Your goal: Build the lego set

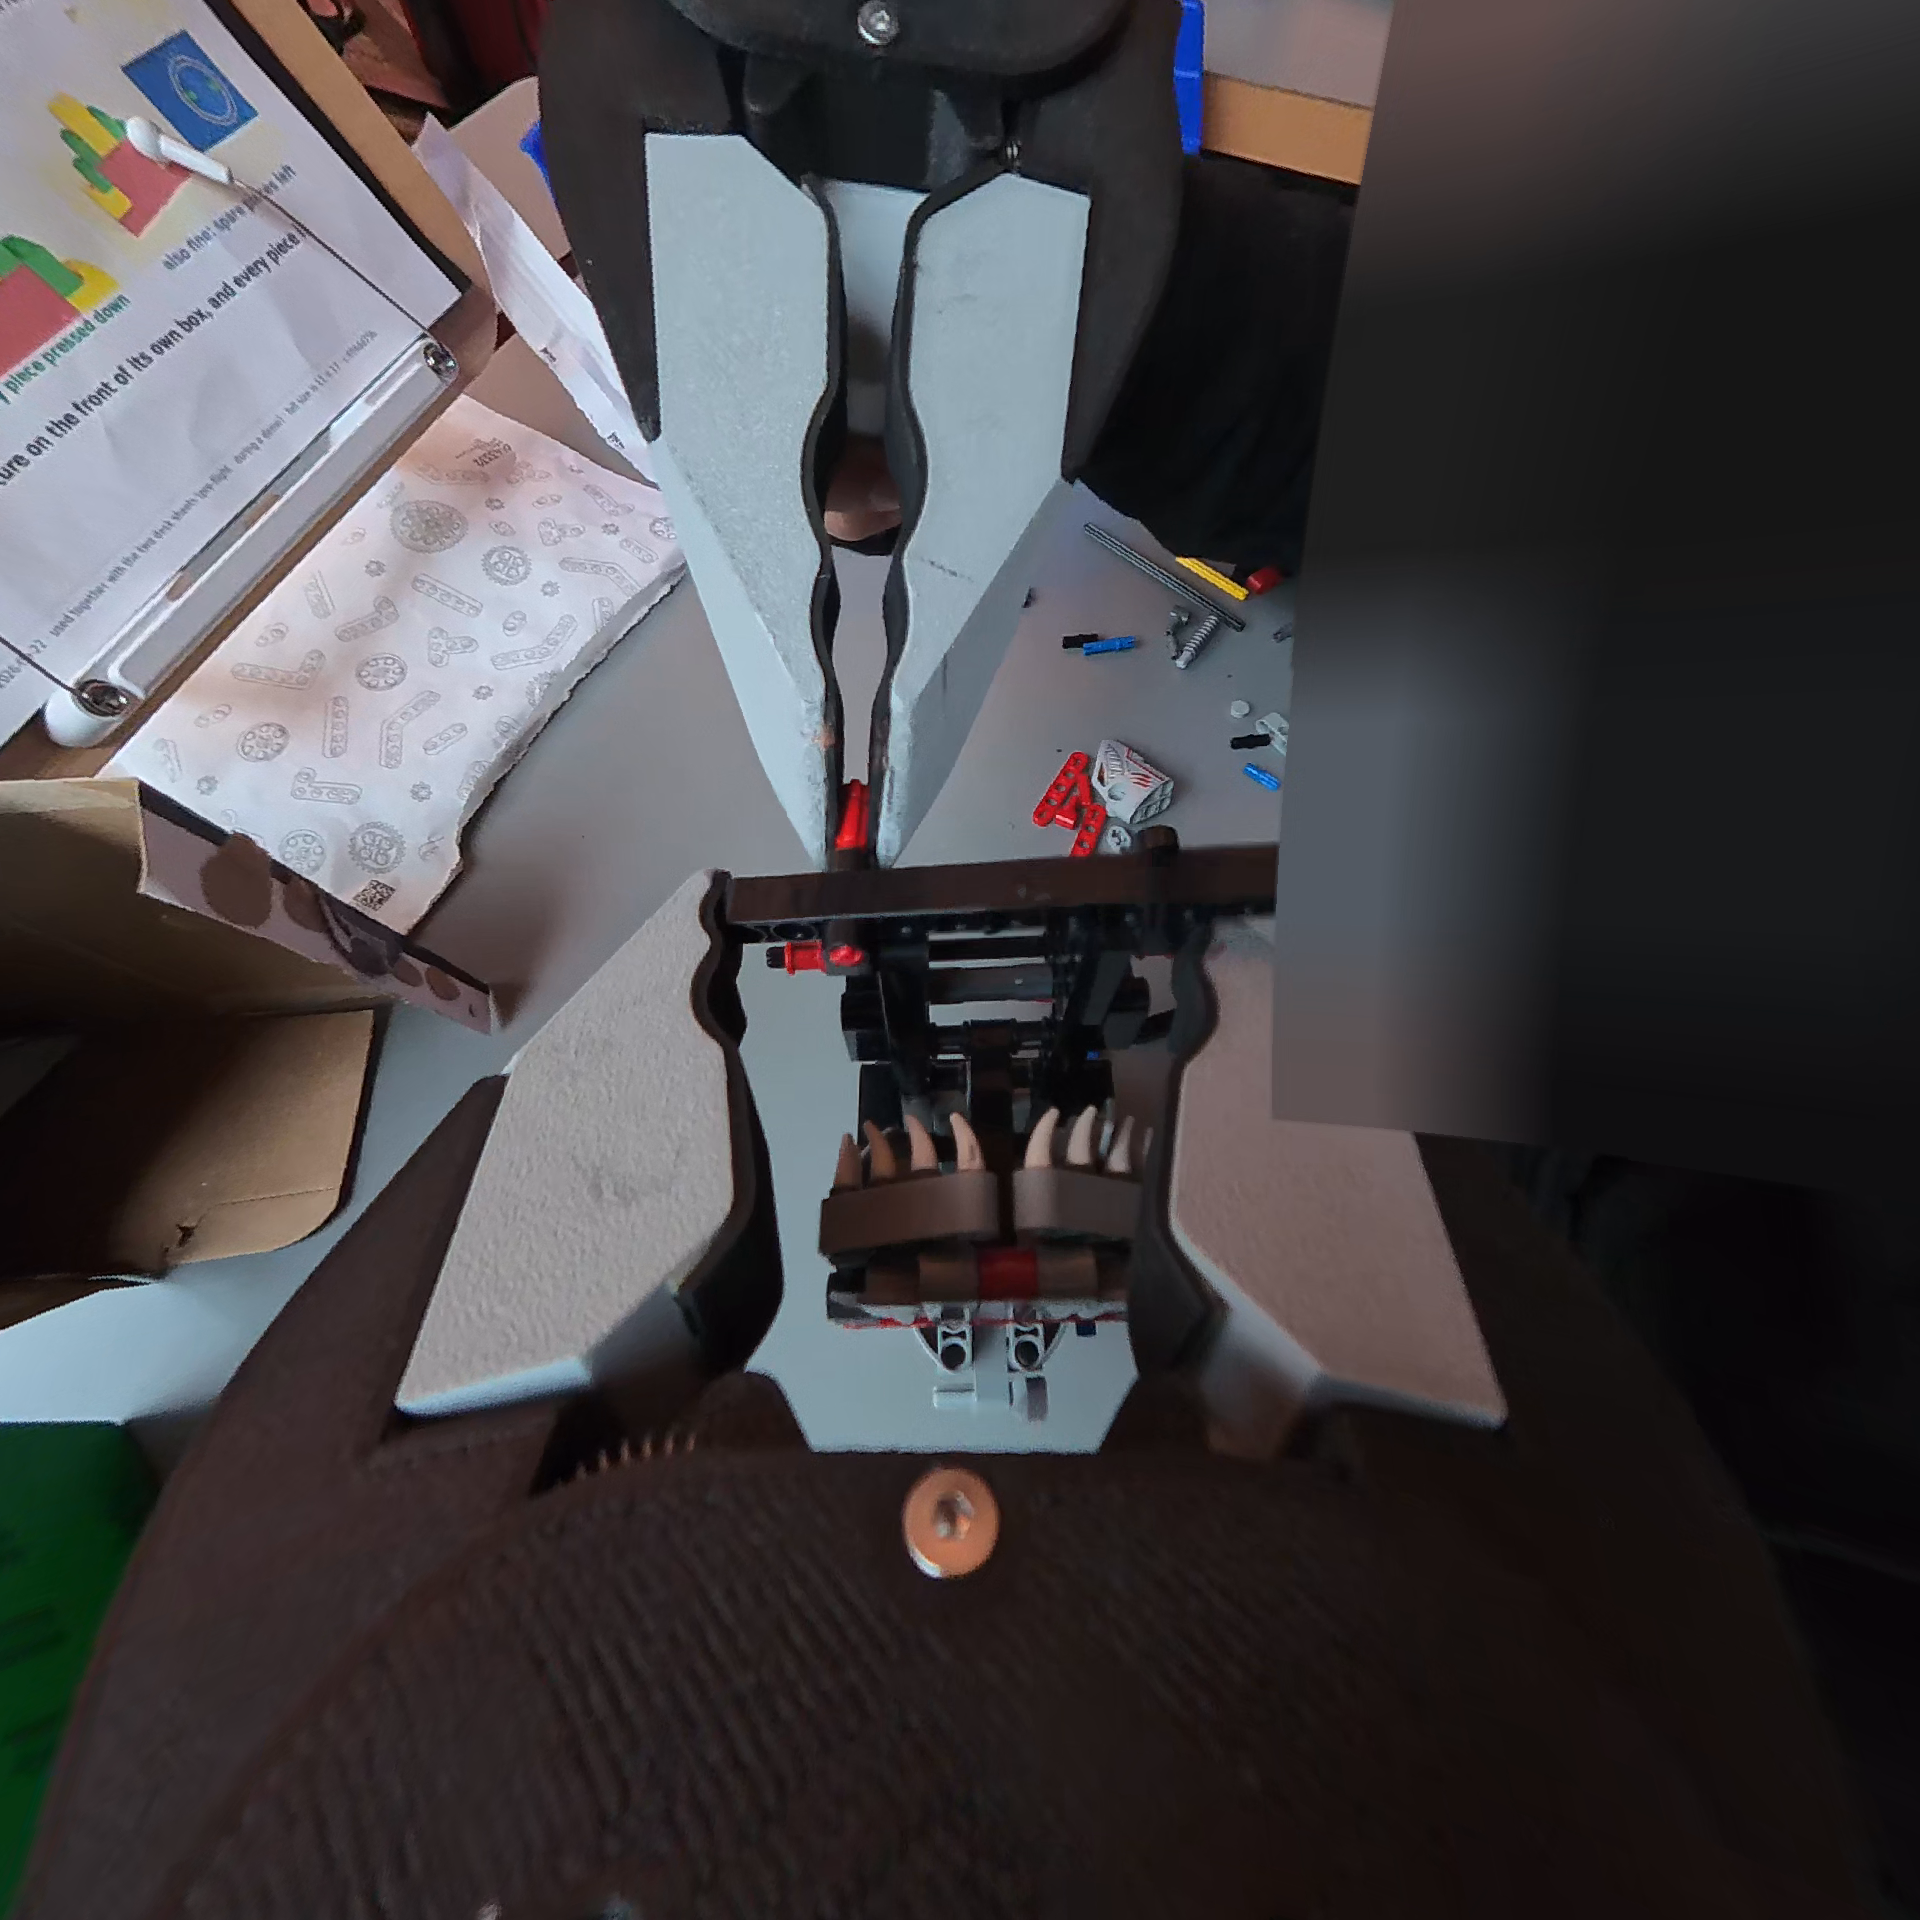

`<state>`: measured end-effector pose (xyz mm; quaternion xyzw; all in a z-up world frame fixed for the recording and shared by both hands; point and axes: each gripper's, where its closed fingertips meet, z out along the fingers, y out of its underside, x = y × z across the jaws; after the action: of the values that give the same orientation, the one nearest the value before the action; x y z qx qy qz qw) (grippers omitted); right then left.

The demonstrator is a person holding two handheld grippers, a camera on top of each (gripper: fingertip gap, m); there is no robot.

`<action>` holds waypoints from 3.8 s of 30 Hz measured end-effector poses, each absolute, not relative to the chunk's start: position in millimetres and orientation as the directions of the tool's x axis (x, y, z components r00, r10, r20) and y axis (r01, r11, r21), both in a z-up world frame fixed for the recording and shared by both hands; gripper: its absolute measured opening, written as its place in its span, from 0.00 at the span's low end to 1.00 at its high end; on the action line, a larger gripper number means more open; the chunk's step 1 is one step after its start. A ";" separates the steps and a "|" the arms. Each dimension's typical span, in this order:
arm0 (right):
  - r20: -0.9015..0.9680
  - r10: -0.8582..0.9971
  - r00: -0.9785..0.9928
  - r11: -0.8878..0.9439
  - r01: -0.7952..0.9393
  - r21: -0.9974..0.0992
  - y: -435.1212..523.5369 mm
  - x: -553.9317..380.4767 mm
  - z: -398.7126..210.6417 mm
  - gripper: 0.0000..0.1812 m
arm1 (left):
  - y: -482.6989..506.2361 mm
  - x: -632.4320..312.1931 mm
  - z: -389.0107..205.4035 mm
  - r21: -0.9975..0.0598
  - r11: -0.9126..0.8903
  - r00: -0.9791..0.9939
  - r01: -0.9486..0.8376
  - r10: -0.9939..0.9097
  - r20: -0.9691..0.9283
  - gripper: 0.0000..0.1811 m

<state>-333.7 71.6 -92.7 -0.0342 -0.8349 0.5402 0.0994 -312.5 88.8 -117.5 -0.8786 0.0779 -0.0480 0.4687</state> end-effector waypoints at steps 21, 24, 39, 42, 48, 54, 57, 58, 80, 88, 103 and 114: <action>0.274 0.230 -0.934 0.304 -0.199 -0.932 87.1 -312.9 -57.6 0.00 | 42.0 -307.8 -57.3 -0.867 -0.473 0.986 -0.156 -0.133 -0.105 0.23; 0.462 0.262 -0.847 0.362 -0.357 -0.861 78.5 -304.4 -46.5 0.00 | 51.7 -301.7 -40.0 -0.887 -0.445 0.989 -0.121 -0.127 -0.071 0.00; 0.864 0.272 -0.423 0.566 -0.656 -0.499 75.8 -284.2 -22.1 0.00 | 89.1 -270.2 -24.8 -0.867 -0.377 0.880 0.327 -0.213 0.424 0.09; 0.873 0.269 -0.407 0.569 -0.664 -0.485 76.4 -282.7 -21.3 0.00 | 91.4 -270.9 -24.8 -0.869 -0.378 0.882 0.321 -0.215 0.419 0.06; 0.863 0.271 -0.426 0.527 -0.685 -0.504 76.2 -277.6 -19.1 0.01 | 90.4 -266.9 -22.0 -0.863 -0.363 0.853 0.350 -0.258 0.454 0.04; 0.835 0.276 -0.477 0.489 -0.678 -0.549 77.4 -275.4 -18.7 0.00 | 86.7 -270.9 -20.5 -0.862 -0.342 0.841 0.373 -0.266 0.470 0.01; 0.824 0.278 -0.494 0.477 -0.674 -0.565 77.0 -276.0 -19.5 0.00 | 86.8 -271.7 -21.5 -0.859 -0.340 0.837 0.382 -0.267 0.478 0.01; 0.820 0.278 -0.501 0.467 -0.675 -0.571 77.1 -275.2 -19.0 0.00 | 86.9 -270.9 -21.2 -0.859 -0.339 0.833 0.385 -0.272 0.481 0.01; 0.496 0.272 -0.824 0.194 -0.458 -0.867 87.6 -295.6 -37.7 0.00 | 59.6 -328.2 -59.1 -0.861 -0.432 0.947 0.268 -0.049 0.319 0.33; 0.241 0.212 -0.947 0.123 -0.218 -0.968 86.8 -328.0 -78.5 0.00 | 63.2 -318.7 -104.3 -0.797 -0.586 0.958 0.148 -0.114 0.262 0.51; 0.214 0.107 -0.971 0.134 -0.199 -0.971 78.9 -332.4 -86.7 0.00 | 61.9 -331.6 -107.0 -0.826 -0.561 0.947 0.059 -0.231 0.224 0.15; 0.189 0.093 -0.977 0.117 -0.178 -0.977 78.8 -330.5 -85.9 0.00 | 72.2 -323.3 -102.1 -0.858 -0.513 0.936 0.000 -0.302 0.181 0.12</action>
<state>-330.5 78.8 -85.9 0.0288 -0.7403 0.6639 0.1021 -323.3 72.2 -102.1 -0.8558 0.0884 -0.1557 0.4853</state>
